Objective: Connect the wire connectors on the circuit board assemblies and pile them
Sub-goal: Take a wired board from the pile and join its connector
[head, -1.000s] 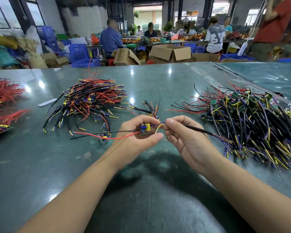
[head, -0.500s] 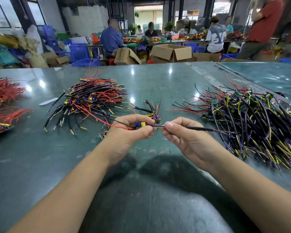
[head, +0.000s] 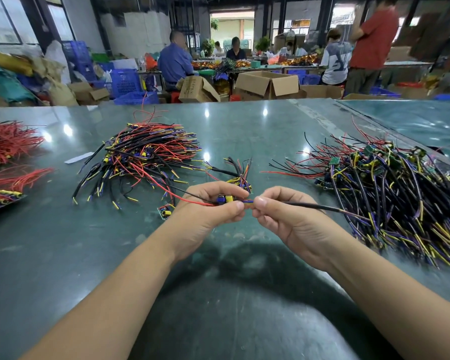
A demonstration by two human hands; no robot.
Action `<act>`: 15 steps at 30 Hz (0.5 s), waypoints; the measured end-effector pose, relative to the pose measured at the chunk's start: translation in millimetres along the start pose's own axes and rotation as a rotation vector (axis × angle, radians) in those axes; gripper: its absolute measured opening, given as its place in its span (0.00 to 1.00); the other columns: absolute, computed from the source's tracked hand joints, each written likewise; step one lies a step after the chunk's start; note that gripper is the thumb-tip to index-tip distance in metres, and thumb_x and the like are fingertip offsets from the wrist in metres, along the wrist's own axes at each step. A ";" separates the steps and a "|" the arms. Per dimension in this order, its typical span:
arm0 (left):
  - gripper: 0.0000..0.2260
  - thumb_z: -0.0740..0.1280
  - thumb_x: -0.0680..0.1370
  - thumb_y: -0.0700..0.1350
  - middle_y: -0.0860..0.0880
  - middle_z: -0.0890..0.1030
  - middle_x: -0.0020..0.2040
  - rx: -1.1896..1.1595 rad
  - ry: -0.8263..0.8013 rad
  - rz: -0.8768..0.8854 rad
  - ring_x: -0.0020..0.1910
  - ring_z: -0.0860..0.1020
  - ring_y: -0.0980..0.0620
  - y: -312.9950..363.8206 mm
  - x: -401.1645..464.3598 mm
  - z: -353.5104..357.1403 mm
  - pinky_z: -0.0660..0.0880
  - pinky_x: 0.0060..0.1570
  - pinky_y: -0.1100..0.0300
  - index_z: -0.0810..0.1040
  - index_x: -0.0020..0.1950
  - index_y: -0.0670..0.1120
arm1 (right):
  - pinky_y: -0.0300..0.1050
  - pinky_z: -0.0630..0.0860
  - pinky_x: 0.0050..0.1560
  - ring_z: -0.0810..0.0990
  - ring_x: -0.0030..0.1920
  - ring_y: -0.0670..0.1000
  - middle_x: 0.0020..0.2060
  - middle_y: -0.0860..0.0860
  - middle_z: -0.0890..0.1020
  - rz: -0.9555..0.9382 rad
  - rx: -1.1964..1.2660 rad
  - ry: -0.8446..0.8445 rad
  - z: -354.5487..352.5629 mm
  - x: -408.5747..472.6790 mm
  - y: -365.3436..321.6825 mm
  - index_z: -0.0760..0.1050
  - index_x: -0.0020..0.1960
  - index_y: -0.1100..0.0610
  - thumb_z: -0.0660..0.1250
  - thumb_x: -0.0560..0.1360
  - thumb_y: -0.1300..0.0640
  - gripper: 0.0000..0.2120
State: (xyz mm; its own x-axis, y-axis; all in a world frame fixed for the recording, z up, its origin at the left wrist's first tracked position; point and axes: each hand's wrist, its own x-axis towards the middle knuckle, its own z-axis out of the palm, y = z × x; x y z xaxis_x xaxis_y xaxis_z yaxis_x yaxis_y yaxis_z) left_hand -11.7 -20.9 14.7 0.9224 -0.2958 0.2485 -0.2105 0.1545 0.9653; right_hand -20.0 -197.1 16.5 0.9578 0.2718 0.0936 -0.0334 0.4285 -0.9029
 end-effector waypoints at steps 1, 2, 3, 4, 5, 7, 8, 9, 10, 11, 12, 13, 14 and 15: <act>0.09 0.69 0.69 0.38 0.50 0.82 0.36 0.021 0.004 0.003 0.37 0.80 0.55 -0.1 0.1 0.7 0.77 0.43 0.64 0.85 0.42 0.50 | 0.33 0.77 0.37 0.81 0.33 0.46 0.31 0.53 0.82 -0.004 -0.011 0.006 -0.3 0.2 0.6 0.80 0.32 0.57 0.72 0.62 0.62 0.02; 0.09 0.69 0.69 0.38 0.50 0.83 0.37 0.029 0.002 0.002 0.38 0.80 0.55 -0.1 0.3 0.8 0.77 0.43 0.64 0.85 0.42 0.50 | 0.33 0.77 0.37 0.81 0.33 0.46 0.31 0.53 0.82 -0.008 -0.024 0.005 -1.0 -0.1 0.4 0.80 0.32 0.57 0.71 0.62 0.63 0.02; 0.09 0.69 0.69 0.38 0.49 0.83 0.37 0.024 -0.005 -0.002 0.38 0.81 0.54 0.3 0.3 0.8 0.77 0.43 0.64 0.85 0.43 0.50 | 0.33 0.77 0.37 0.81 0.33 0.46 0.31 0.53 0.82 -0.011 -0.036 -0.003 -1.6 -0.5 -0.8 0.80 0.32 0.57 0.71 0.62 0.63 0.03; 0.09 0.69 0.69 0.38 0.49 0.83 0.38 0.007 -0.012 -0.006 0.39 0.81 0.54 0.9 0.4 0.5 0.77 0.44 0.63 0.85 0.43 0.50 | 0.33 0.77 0.38 0.82 0.34 0.46 0.31 0.53 0.82 -0.016 -0.047 -0.018 -2.5 -0.7 -2.1 0.80 0.31 0.57 0.71 0.63 0.63 0.03; 0.08 0.69 0.69 0.38 0.48 0.83 0.39 -0.014 -0.017 -0.007 0.40 0.81 0.53 1.2 0.7 0.1 0.78 0.46 0.62 0.85 0.43 0.49 | 0.34 0.77 0.38 0.81 0.34 0.46 0.31 0.53 0.82 -0.020 -0.053 -0.036 -3.4 -1.1 -3.1 0.80 0.31 0.56 0.70 0.63 0.63 0.03; 0.08 0.69 0.69 0.38 0.47 0.83 0.40 -0.044 -0.022 -0.006 0.41 0.80 0.52 1.3 1.0 -0.1 0.78 0.49 0.61 0.85 0.44 0.48 | 0.34 0.77 0.39 0.81 0.34 0.46 0.32 0.53 0.82 -0.026 -0.065 -0.066 -4.9 -1.0 -4.6 0.80 0.32 0.56 0.71 0.64 0.62 0.04; 0.08 0.69 0.69 0.38 0.47 0.83 0.40 -0.049 -0.027 -0.010 0.41 0.80 0.53 1.2 0.9 0.1 0.78 0.49 0.61 0.85 0.44 0.48 | 0.35 0.77 0.40 0.82 0.35 0.46 0.32 0.53 0.82 -0.032 -0.085 -0.074 -5.6 -1.3 -4.9 0.81 0.32 0.55 0.71 0.64 0.62 0.04; 0.08 0.69 0.69 0.38 0.48 0.82 0.39 -0.046 -0.031 -0.020 0.40 0.80 0.53 1.3 0.8 0.2 0.77 0.48 0.62 0.85 0.44 0.48 | 0.35 0.77 0.41 0.81 0.35 0.47 0.32 0.53 0.82 -0.042 -0.116 -0.074 -5.9 -1.5 -4.7 0.81 0.32 0.55 0.71 0.64 0.62 0.03; 0.08 0.70 0.69 0.38 0.48 0.82 0.38 -0.038 -0.033 -0.033 0.39 0.79 0.54 1.4 0.5 -0.2 0.77 0.46 0.62 0.85 0.44 0.48 | 0.36 0.77 0.41 0.81 0.35 0.47 0.32 0.52 0.82 -0.057 -0.154 -0.067 -6.0 -1.7 -4.0 0.81 0.32 0.54 0.72 0.64 0.61 0.03; 0.08 0.71 0.70 0.38 0.48 0.81 0.37 -0.026 -0.034 -0.045 0.38 0.79 0.54 1.5 0.5 -0.6 0.77 0.45 0.63 0.85 0.45 0.48 | 0.36 0.77 0.42 0.81 0.36 0.47 0.32 0.52 0.82 -0.074 -0.195 -0.053 -5.8 -1.8 -3.2 0.81 0.32 0.54 0.72 0.63 0.59 0.02; 0.07 0.73 0.70 0.38 0.49 0.81 0.36 -0.016 -0.034 -0.054 0.37 0.78 0.55 1.5 0.4 -1.0 0.77 0.44 0.64 0.85 0.45 0.48 | 0.36 0.77 0.42 0.81 0.36 0.47 0.32 0.52 0.82 -0.094 -0.235 -0.033 -5.6 -1.5 -2.3 0.80 0.32 0.53 0.73 0.63 0.58 0.02; 0.07 0.73 0.69 0.38 0.49 0.80 0.36 -0.007 -0.031 -0.059 0.37 0.78 0.55 1.3 0.5 -1.1 0.77 0.44 0.64 0.85 0.45 0.47 | 0.37 0.77 0.42 0.81 0.35 0.47 0.31 0.52 0.82 -0.114 -0.272 -0.011 -5.4 -0.8 -1.2 0.80 0.32 0.53 0.73 0.63 0.58 0.03; 0.07 0.72 0.68 0.39 0.49 0.80 0.35 0.002 -0.025 -0.061 0.37 0.78 0.55 0.9 0.5 -0.9 0.77 0.44 0.64 0.85 0.45 0.47 | 0.37 0.77 0.42 0.81 0.35 0.47 0.31 0.52 0.82 -0.135 -0.302 0.011 -5.6 0.1 0.1 0.80 0.32 0.53 0.73 0.65 0.60 0.05; 0.08 0.72 0.67 0.40 0.49 0.80 0.35 0.010 -0.016 -0.062 0.37 0.77 0.55 0.1 0.7 -0.3 0.77 0.43 0.64 0.85 0.45 0.47 | 0.36 0.76 0.41 0.80 0.35 0.47 0.31 0.52 0.82 -0.157 -0.330 0.034 -6.0 1.2 1.2 0.79 0.32 0.54 0.73 0.67 0.63 0.08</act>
State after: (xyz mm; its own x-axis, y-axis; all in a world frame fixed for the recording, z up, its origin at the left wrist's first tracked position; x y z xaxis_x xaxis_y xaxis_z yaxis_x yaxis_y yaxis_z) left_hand -11.0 -20.8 15.0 0.9283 -0.3198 0.1898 -0.1570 0.1257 0.9796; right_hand -17.2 -201.5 13.0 0.9531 0.1936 0.2324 0.2030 0.1604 -0.9660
